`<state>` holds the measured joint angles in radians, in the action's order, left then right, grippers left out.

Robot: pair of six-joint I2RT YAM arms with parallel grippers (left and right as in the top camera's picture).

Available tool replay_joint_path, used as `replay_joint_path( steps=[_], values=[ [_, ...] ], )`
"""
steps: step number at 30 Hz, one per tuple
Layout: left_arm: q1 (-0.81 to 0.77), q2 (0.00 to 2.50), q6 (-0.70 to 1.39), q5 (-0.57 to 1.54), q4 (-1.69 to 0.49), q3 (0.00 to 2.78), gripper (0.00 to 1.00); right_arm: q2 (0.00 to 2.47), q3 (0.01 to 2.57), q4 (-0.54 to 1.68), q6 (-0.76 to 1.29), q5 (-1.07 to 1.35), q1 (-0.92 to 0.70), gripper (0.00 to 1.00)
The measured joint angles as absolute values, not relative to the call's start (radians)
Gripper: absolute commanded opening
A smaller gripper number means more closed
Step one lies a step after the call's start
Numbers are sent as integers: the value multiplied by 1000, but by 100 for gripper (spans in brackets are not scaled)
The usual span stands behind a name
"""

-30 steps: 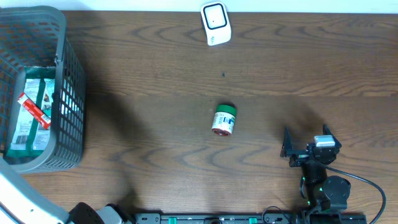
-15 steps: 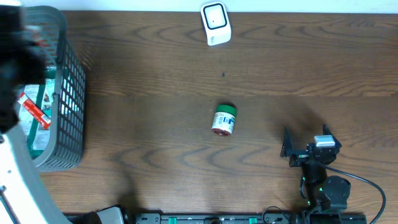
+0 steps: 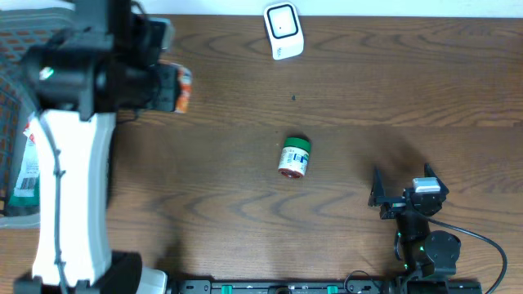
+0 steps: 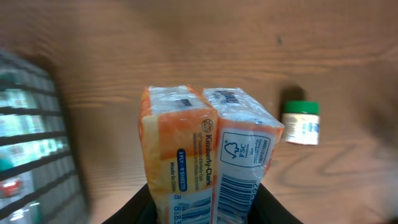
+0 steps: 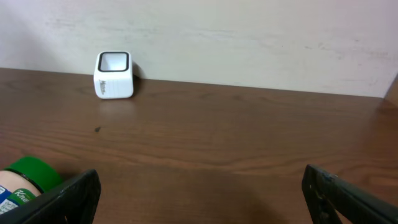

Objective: Scan the item barcode
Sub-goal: 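Lift the orange boxes out of the basket toward the scanner, then hold the orange boxes' barcode under the scanner, then lower them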

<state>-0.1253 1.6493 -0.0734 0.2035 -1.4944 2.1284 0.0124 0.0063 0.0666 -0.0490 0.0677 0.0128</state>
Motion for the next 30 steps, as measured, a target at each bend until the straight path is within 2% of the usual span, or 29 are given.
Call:
replay_joint_path(
  steps=[7, 13, 23, 30],
  values=[
    [-177, 1755, -44, 253, -1485, 2082, 34, 12, 6, 67, -49, 68, 13, 99],
    [-209, 1813, -17, 265, -1383, 1954, 33, 12, 6, 67, -49, 68, 13, 99],
    [-262, 1814, 53, 263, -1059, 1618, 34, 13, 6, 67, -49, 68, 13, 99],
    [-356, 1815, 101, 176, -862, 1475, 34, 13, 6, 67, -49, 67, 13, 99]
  ],
)
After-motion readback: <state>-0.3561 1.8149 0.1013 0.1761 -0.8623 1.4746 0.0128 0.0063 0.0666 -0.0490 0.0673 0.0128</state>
